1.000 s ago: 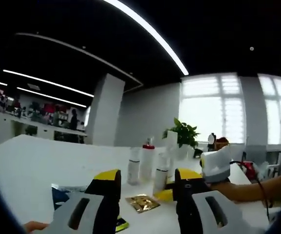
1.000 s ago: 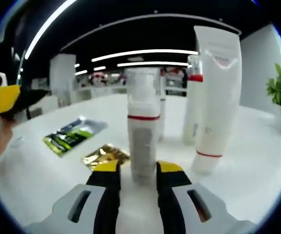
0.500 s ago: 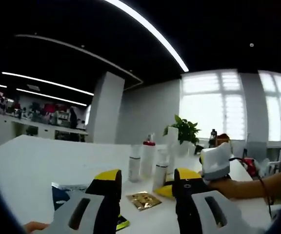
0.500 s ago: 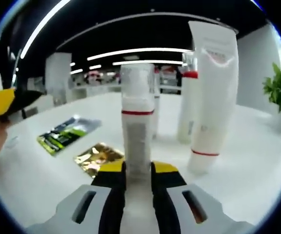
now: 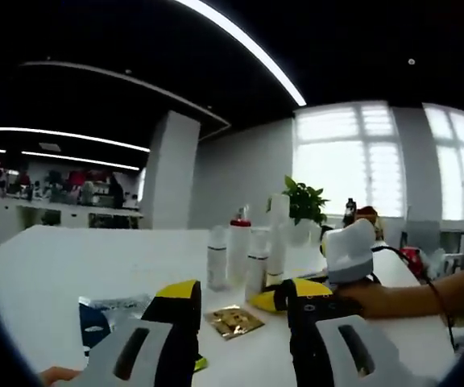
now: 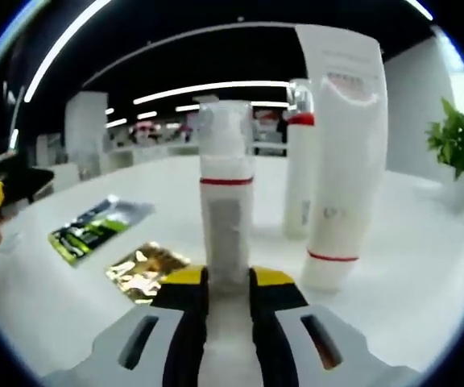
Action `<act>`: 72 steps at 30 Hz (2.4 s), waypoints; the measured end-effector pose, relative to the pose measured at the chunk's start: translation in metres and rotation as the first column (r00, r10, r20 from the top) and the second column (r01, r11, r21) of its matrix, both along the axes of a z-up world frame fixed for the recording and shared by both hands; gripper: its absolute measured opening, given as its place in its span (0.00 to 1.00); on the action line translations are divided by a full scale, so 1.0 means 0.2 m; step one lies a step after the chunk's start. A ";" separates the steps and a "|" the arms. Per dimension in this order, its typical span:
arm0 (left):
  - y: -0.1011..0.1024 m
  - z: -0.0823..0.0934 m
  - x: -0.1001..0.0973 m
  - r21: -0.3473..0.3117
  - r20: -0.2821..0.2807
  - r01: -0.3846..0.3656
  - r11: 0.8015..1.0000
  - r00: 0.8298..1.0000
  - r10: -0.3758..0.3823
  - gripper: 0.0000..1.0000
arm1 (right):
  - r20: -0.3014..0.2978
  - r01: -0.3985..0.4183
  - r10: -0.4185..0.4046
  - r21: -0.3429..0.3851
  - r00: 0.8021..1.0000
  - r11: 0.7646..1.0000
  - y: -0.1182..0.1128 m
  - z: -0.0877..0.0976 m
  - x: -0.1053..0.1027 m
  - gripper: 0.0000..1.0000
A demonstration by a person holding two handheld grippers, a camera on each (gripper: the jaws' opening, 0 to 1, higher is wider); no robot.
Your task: Arrange the skincare products in the storage area until every visible bottle or jar stands upright without overlapping.
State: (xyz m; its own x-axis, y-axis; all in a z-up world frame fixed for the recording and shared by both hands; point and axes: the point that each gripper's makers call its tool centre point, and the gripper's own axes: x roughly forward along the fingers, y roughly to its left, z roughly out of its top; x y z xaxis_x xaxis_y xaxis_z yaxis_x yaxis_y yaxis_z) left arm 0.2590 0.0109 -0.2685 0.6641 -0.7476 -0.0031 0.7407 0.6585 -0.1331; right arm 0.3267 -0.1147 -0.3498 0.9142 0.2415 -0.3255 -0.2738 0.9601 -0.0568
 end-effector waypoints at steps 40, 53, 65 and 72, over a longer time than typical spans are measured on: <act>0.09 -0.01 0.05 -0.086 -0.132 -0.062 0.994 0.990 0.051 0.27 | 0.013 -0.010 0.008 0.097 1.000 0.995 -0.01 0.12 -0.20 0.00; 0.12 0.01 0.05 -0.100 -0.131 -0.085 0.991 0.989 0.071 0.27 | -0.066 -0.332 0.328 -0.081 0.942 0.940 0.33 0.14 -0.20 0.21; 0.16 -0.03 0.08 -0.099 -0.169 -0.125 0.987 0.980 0.107 0.26 | -0.375 -0.572 0.440 -0.409 0.816 0.712 0.52 0.11 -0.18 0.58; 0.16 -0.02 0.08 -0.118 -0.170 -0.125 0.985 0.980 0.104 0.26 | -0.627 -0.693 0.347 -0.468 0.698 0.548 0.42 0.00 -0.17 0.50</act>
